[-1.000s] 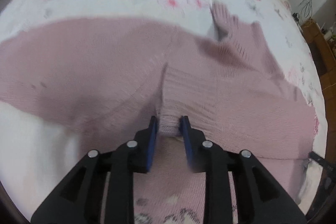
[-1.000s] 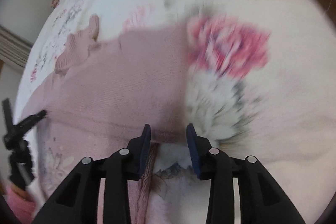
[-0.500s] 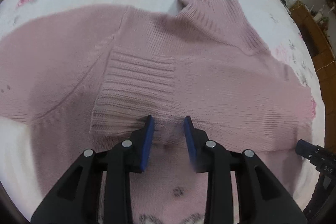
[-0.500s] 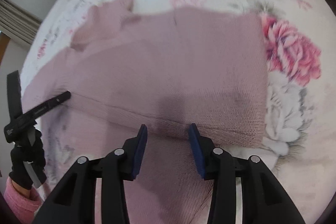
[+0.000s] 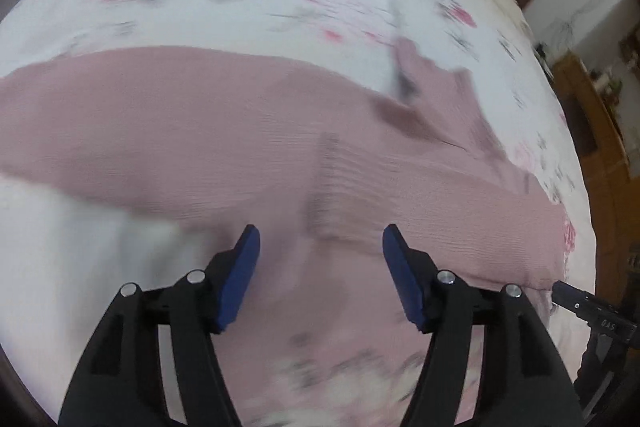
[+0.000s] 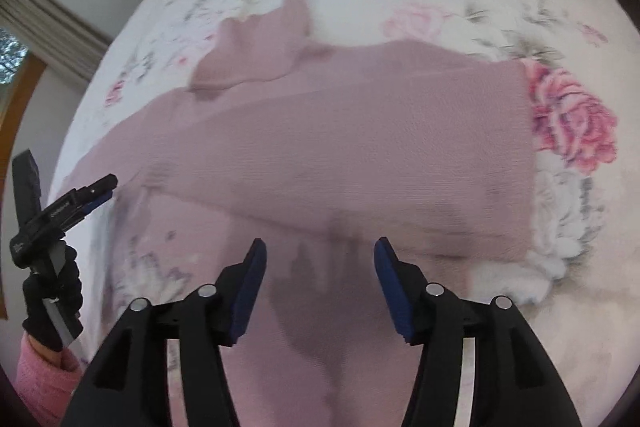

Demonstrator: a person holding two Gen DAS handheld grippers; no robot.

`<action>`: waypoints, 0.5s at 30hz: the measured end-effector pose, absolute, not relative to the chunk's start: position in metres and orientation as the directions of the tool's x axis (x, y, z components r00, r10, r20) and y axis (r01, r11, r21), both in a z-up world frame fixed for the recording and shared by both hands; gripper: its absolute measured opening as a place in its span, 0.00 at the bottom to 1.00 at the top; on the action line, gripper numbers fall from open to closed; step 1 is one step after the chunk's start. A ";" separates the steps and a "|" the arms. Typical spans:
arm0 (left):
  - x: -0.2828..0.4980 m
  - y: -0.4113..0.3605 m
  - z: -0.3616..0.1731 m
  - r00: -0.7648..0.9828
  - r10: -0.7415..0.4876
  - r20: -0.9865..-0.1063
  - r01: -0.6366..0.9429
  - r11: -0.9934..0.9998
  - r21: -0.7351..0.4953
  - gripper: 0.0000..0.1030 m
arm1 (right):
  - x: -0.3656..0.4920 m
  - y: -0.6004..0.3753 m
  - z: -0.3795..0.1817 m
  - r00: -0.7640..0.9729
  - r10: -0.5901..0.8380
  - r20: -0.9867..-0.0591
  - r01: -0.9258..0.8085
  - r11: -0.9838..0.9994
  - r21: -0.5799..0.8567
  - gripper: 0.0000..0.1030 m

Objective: Fold small clothes

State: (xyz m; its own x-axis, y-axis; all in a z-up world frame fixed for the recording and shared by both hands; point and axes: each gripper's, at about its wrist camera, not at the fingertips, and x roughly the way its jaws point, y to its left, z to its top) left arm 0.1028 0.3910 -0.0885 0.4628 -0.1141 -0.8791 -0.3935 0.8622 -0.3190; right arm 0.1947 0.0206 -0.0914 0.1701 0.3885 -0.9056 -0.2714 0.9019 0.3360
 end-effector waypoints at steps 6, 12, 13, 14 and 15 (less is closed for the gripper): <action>0.043 0.496 -0.087 0.467 -0.011 -0.884 -0.574 0.757 -0.313 0.62 | 0.190 0.060 -0.100 0.125 0.420 -0.899 -0.304 0.879 0.368 0.55; 0.000 0.589 -0.095 0.513 0.060 -0.856 -0.713 0.585 -0.386 0.61 | 0.179 0.091 -0.108 0.107 0.397 -0.912 -0.356 0.871 0.337 0.55; -0.006 0.602 -0.097 0.516 0.075 -0.853 -0.725 0.568 -0.389 0.61 | 0.178 0.096 -0.109 0.109 0.391 -0.914 -0.364 0.871 0.329 0.55; -0.009 0.614 -0.099 0.523 0.082 -0.849 -0.733 0.551 -0.399 0.61 | 0.178 0.098 -0.110 0.108 0.391 -0.914 -0.370 0.869 0.328 0.55; -0.007 0.625 -0.104 0.536 0.074 -0.841 -0.738 0.525 -0.424 0.61 | 0.176 0.098 -0.110 0.106 0.394 -0.913 -0.372 0.867 0.331 0.55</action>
